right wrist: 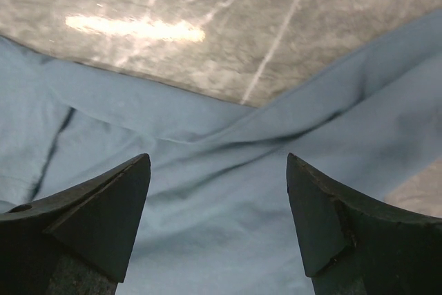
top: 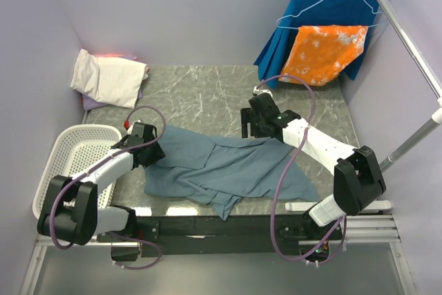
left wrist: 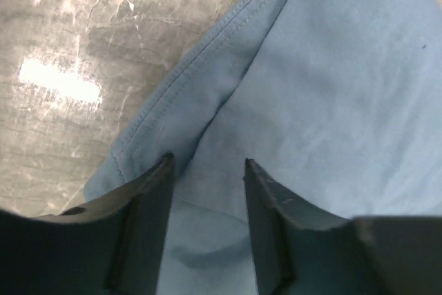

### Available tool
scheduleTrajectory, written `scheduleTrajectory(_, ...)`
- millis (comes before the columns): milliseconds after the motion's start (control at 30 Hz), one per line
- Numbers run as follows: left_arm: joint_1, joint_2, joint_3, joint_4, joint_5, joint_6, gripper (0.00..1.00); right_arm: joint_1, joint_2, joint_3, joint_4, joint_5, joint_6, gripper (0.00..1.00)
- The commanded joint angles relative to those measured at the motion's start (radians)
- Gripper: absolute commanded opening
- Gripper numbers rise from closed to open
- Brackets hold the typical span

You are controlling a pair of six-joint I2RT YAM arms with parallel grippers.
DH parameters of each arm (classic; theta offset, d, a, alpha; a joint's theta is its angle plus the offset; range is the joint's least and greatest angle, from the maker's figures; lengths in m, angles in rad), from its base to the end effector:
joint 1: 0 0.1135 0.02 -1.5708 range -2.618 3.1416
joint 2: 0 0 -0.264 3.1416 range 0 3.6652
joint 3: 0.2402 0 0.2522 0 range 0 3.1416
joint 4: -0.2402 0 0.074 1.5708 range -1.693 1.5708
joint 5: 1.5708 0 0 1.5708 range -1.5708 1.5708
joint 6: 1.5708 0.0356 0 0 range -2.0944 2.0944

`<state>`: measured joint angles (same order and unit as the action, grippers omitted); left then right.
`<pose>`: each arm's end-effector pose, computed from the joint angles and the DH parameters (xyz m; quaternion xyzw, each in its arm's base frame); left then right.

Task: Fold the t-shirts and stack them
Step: Flatten out the tshirt

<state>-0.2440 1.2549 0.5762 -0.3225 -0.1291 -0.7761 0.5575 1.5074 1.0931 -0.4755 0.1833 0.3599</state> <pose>0.2197 -0.0500 0.1653 -0.2693 0.9193 -0.0829 0.2749 0.2752 0.1639 0.2486 -0.0622 0.9371 0.0699 0.3364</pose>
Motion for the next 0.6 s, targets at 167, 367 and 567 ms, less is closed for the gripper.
scheduleTrajectory(167,-0.003,0.046,-0.022,0.086,0.019,-0.011,0.25,-0.047,-0.087,-0.067,0.0,0.041,0.019,0.86)
scheduleTrajectory(367,-0.003,0.017,0.0,0.067,0.014,0.001,0.01,-0.123,-0.145,-0.145,0.017,0.056,0.039,0.86)
scheduleTrajectory(567,-0.003,-0.055,0.108,-0.007,-0.029,0.038,0.01,-0.315,-0.151,-0.2,0.066,0.004,0.076,0.85)
